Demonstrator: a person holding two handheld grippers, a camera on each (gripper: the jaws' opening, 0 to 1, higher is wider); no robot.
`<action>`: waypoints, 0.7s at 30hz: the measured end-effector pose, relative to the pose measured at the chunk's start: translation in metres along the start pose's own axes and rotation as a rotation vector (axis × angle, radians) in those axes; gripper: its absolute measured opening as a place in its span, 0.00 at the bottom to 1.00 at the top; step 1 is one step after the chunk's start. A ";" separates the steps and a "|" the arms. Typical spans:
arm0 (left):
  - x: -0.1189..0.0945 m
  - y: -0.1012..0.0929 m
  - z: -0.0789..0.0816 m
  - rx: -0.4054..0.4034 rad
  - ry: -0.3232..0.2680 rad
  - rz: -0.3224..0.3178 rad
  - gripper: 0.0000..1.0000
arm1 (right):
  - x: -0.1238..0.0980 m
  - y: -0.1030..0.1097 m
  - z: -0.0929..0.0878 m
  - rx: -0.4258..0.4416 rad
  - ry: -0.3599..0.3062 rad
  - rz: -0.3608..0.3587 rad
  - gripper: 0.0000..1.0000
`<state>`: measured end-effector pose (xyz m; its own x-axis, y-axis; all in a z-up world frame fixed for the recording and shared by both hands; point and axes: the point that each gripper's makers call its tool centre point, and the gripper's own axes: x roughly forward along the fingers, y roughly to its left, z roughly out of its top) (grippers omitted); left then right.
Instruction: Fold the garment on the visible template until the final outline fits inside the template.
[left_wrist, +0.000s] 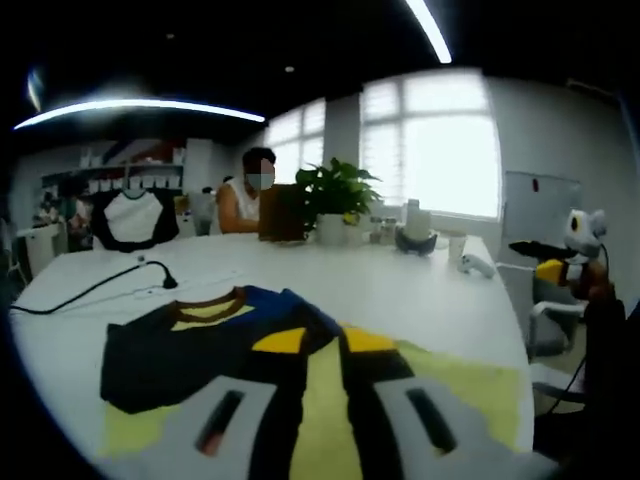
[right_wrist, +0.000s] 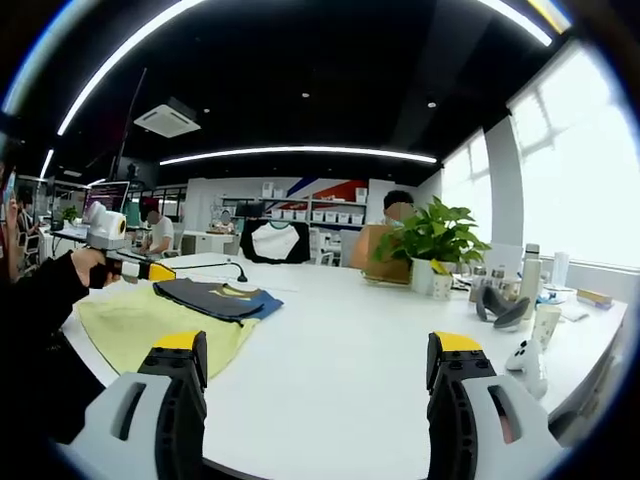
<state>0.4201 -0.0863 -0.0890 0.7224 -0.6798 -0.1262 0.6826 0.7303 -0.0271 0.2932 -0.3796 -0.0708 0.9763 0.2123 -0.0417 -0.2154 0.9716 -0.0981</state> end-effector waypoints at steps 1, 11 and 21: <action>-0.004 0.001 0.000 0.020 0.006 0.013 0.12 | 0.001 0.001 0.000 0.000 0.001 0.001 0.94; -0.046 -0.005 0.020 0.077 -0.027 0.073 0.22 | 0.002 0.007 0.001 -0.003 0.003 0.010 0.94; -0.090 0.000 0.037 0.121 -0.079 0.168 0.64 | 0.002 0.016 -0.002 -0.016 0.013 0.030 0.95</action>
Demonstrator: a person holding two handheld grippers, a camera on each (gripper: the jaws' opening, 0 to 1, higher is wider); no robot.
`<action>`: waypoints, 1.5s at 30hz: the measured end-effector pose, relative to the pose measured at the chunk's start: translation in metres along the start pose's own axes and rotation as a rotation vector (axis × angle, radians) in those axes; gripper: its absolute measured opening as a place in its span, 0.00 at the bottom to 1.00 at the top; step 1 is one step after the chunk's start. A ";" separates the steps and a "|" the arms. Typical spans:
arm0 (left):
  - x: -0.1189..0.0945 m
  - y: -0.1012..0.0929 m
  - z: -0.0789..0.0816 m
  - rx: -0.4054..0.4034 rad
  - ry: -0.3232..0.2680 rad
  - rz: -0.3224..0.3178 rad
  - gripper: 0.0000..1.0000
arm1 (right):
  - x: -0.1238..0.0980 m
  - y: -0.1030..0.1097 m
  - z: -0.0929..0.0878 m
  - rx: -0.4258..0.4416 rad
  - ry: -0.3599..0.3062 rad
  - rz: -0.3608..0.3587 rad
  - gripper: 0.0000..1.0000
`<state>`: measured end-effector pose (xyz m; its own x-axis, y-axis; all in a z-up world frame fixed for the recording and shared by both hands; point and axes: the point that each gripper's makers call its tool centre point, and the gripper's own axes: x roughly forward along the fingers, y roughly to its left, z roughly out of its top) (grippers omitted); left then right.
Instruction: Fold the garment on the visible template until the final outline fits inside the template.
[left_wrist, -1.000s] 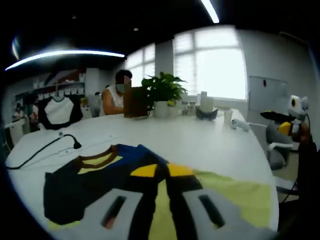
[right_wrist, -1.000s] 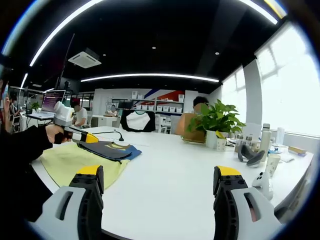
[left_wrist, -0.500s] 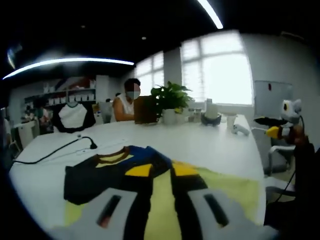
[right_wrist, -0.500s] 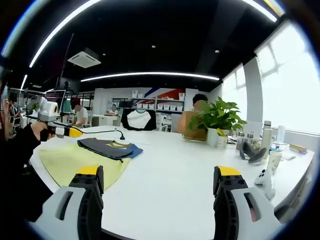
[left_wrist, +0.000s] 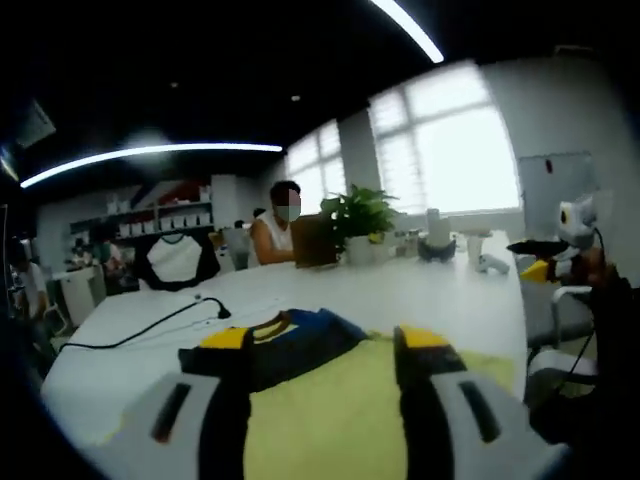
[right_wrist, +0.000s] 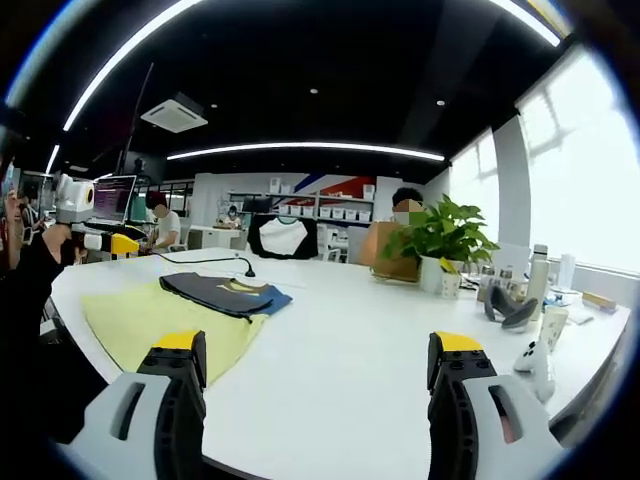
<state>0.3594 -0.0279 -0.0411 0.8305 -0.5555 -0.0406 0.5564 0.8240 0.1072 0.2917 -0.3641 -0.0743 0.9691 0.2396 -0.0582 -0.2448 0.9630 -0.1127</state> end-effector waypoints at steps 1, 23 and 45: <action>-0.003 0.001 0.000 -0.001 0.000 0.005 0.66 | 0.000 0.001 0.000 -0.001 0.001 0.001 0.95; -0.101 0.035 -0.018 -0.034 0.026 0.141 1.00 | 0.003 0.031 -0.002 -0.032 -0.007 0.087 0.99; -0.117 0.074 -0.089 -0.089 0.266 0.091 0.92 | 0.028 0.068 -0.018 -0.089 0.094 0.193 0.99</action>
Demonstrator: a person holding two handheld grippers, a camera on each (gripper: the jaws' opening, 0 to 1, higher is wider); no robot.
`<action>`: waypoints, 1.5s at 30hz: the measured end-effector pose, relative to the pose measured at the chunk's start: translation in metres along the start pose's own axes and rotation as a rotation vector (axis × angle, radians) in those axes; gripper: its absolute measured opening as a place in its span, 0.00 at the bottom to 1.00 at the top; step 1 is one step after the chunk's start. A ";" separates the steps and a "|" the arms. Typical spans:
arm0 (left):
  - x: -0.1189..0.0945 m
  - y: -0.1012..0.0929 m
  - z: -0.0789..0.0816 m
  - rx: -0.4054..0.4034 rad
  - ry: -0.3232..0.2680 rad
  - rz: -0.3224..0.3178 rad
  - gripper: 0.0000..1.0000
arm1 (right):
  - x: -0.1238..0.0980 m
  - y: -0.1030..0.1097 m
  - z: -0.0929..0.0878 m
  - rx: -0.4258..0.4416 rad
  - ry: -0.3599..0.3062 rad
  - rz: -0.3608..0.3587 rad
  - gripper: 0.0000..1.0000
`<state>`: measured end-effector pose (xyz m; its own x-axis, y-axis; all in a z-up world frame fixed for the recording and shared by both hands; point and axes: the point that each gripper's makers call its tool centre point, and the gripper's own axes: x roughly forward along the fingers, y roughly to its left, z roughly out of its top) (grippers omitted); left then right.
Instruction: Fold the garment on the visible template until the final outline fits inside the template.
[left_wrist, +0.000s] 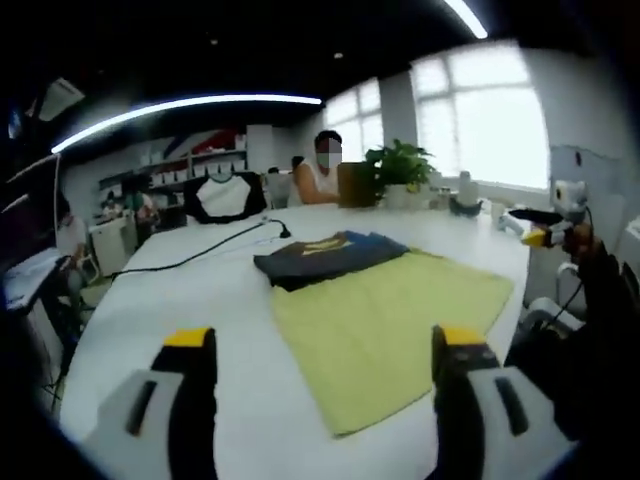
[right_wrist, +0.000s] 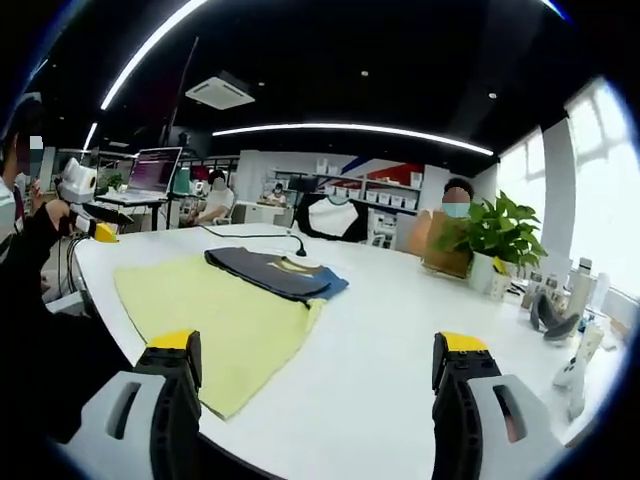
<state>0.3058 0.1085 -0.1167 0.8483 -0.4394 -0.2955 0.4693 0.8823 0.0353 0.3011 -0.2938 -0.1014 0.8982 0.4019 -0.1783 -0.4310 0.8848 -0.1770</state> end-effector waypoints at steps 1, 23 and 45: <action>0.001 -0.002 -0.004 -0.015 0.008 -0.013 0.90 | 0.001 0.002 -0.001 -0.005 0.008 0.004 0.99; 0.012 -0.012 -0.057 -0.170 0.125 -0.086 0.58 | 0.037 0.033 -0.054 0.000 0.194 0.097 0.84; 0.005 -0.019 -0.065 -0.178 0.105 -0.114 0.35 | 0.031 0.074 -0.074 0.117 0.298 0.211 0.39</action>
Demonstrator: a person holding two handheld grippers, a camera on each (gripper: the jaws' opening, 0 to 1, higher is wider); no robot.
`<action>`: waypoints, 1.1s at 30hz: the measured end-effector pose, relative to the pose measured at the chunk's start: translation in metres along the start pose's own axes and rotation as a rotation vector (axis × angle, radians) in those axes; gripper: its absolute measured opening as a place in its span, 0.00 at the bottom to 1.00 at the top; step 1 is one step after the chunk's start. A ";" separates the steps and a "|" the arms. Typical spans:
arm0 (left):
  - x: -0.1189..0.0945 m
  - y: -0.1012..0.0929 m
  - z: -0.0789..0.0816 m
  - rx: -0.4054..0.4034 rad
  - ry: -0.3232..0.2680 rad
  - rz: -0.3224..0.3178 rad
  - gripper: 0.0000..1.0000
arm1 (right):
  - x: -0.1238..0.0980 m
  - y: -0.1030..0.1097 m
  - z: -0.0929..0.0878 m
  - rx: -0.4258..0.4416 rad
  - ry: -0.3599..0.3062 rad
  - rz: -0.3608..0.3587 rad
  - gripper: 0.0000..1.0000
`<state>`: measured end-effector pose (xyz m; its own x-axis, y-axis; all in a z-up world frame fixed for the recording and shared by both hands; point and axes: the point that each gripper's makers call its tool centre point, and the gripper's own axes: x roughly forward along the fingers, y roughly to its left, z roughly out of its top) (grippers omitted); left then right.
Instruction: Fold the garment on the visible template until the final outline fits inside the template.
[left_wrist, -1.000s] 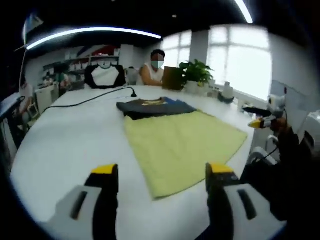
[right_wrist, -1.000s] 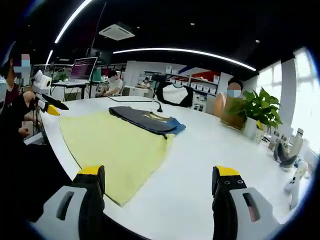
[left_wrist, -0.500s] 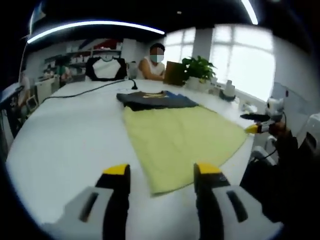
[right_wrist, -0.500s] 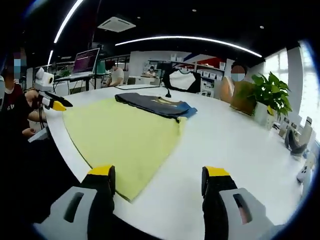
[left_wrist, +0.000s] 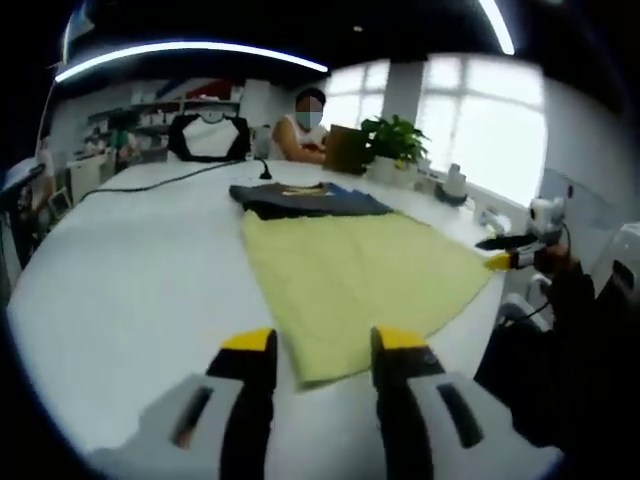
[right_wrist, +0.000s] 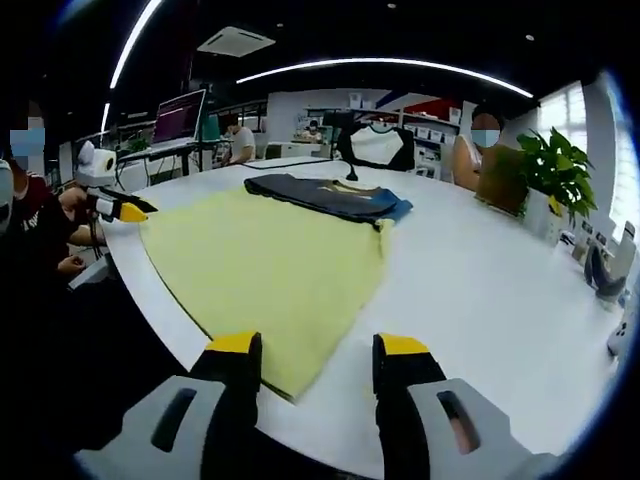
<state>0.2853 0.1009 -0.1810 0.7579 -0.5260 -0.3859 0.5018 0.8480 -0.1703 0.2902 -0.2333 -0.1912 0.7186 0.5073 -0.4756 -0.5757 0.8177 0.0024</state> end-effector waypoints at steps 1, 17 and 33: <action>0.000 0.000 -0.001 0.010 0.001 0.004 0.33 | 0.001 0.003 0.000 0.006 -0.003 0.019 0.36; 0.002 0.006 -0.004 0.122 0.010 0.041 0.06 | 0.000 -0.005 0.002 -0.006 -0.011 -0.023 0.05; -0.016 -0.005 0.023 0.047 -0.092 -0.035 0.05 | -0.016 -0.005 0.024 0.062 -0.107 0.028 0.00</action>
<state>0.2800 0.1041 -0.1530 0.7733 -0.5611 -0.2951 0.5463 0.8260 -0.1389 0.2905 -0.2390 -0.1625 0.7423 0.5534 -0.3778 -0.5732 0.8165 0.0699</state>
